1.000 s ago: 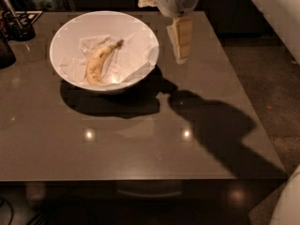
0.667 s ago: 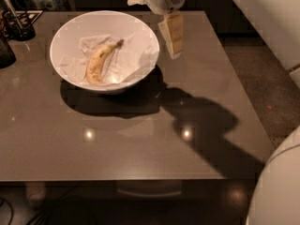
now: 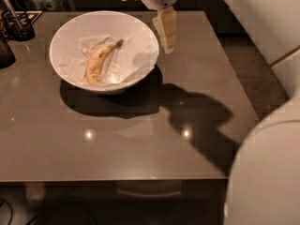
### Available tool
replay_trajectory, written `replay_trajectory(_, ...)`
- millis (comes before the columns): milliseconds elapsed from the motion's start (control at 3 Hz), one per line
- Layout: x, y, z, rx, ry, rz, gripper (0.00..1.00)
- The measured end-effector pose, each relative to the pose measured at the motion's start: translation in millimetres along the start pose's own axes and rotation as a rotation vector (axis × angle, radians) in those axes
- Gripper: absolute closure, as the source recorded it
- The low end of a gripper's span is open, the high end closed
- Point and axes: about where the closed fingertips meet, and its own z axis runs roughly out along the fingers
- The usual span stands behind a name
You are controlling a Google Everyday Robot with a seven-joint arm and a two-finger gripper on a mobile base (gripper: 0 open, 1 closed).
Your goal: Pick banana from white bowl
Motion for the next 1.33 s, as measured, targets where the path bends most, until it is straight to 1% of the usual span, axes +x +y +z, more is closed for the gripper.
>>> replay_trajectory(333, -11.5, -37.2, 15.4, 0.008, -0.039, -0.074, 0.0)
replay_trajectory(667, -24.6, -62.2, 35.4, -0.003, -0.072, -0.109, 0.0)
replay_trajectory(1000, -24.3, -70.6, 37.1, 0.024, -0.071, -0.107, 0.0)
replay_trajectory(1333, -30.1, -70.0, 43.7, 0.009, -0.082, -0.105, 0.0)
